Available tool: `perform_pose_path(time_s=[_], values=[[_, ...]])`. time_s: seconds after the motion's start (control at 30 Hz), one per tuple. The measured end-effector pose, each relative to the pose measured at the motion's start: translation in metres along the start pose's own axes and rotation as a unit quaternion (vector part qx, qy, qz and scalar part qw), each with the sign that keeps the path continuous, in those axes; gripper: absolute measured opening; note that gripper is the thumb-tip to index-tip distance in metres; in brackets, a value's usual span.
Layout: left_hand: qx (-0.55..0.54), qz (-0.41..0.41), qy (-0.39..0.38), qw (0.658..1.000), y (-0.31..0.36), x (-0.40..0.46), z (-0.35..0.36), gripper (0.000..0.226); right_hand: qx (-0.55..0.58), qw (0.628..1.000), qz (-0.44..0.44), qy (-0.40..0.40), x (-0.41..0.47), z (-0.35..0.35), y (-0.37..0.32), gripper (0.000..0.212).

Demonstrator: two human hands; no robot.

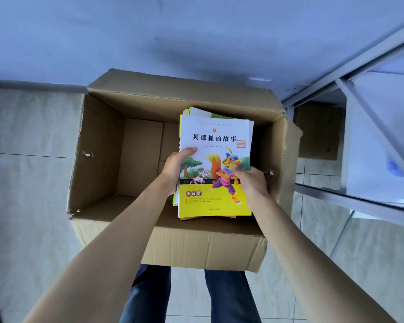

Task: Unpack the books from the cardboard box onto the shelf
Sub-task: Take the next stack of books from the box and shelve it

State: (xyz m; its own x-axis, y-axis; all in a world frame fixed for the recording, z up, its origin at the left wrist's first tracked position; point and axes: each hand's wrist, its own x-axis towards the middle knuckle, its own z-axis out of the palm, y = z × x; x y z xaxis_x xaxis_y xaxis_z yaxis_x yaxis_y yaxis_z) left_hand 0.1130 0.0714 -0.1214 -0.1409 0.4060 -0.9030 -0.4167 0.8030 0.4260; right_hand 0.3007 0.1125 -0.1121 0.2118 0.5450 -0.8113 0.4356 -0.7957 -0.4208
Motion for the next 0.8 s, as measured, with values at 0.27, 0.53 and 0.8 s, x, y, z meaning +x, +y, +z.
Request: perform_pose_path(time_s=[0.27, 0.53, 0.8], values=[[-0.17, 0.065, -0.027, 0.983, 0.046, -0.116, -0.066, 0.031, -0.01, 0.98, -0.105, -0.166, -0.1, 0.005, -0.06, 0.061], [-0.261, 0.184, 0.085, 0.944, 0.095, -0.284, -0.175, 0.034, -0.084, 0.872, -0.263, -0.404, -0.255, 0.05, -0.164, 0.13], [-0.316, 0.283, 0.208, 0.881, 0.061, -0.478, -0.334, 0.032, -0.175, 0.775, -0.331, -0.509, -0.45, 0.161, -0.19, 0.083]])
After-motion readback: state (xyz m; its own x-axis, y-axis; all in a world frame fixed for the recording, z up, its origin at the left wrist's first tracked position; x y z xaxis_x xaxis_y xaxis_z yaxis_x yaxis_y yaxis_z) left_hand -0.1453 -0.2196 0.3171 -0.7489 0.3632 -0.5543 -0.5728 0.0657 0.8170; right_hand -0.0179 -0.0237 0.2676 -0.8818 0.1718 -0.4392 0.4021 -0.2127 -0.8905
